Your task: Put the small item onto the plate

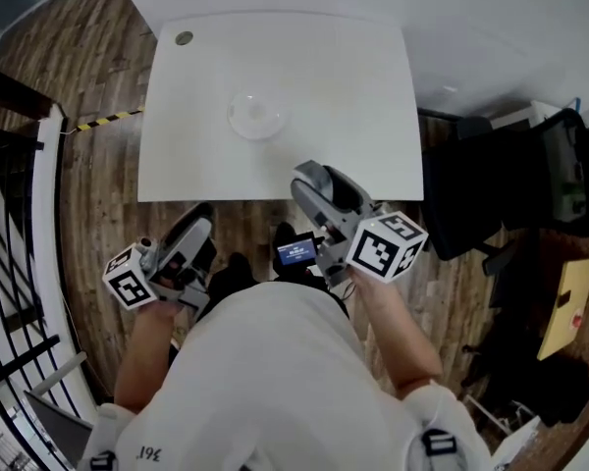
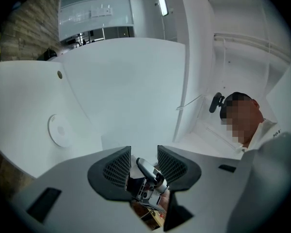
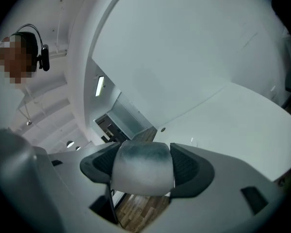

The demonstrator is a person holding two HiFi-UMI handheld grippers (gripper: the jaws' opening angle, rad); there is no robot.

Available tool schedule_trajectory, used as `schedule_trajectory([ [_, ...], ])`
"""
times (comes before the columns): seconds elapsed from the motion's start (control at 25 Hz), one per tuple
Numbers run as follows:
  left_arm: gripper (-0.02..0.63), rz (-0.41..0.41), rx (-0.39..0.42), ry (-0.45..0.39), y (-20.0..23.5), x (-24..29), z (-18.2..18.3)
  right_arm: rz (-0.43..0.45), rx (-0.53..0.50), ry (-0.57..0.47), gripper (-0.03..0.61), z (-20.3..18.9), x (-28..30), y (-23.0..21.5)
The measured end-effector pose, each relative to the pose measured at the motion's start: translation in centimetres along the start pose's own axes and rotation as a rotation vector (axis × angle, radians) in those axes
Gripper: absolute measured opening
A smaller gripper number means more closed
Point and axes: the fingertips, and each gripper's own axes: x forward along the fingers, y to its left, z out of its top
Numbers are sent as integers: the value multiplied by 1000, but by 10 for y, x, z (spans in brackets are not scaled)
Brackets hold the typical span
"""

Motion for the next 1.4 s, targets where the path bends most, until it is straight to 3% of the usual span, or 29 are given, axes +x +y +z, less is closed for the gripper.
schedule_trajectory([
  [0.24, 169, 36, -24, -4, 26, 3, 15, -28, -71, 73, 308, -5, 39, -18],
  [0.44, 169, 49, -8, 26, 36, 3, 22, -91, -193, 93, 308, -11, 60, -30],
  [0.84, 169, 73, -13, 61, 77, -6, 36, -179, -410, 232, 308, -44, 137, -67],
  [1.4, 169, 124, -64, 114, 149, 16, 39, -308, -522, 400, 308, -66, 238, -152],
])
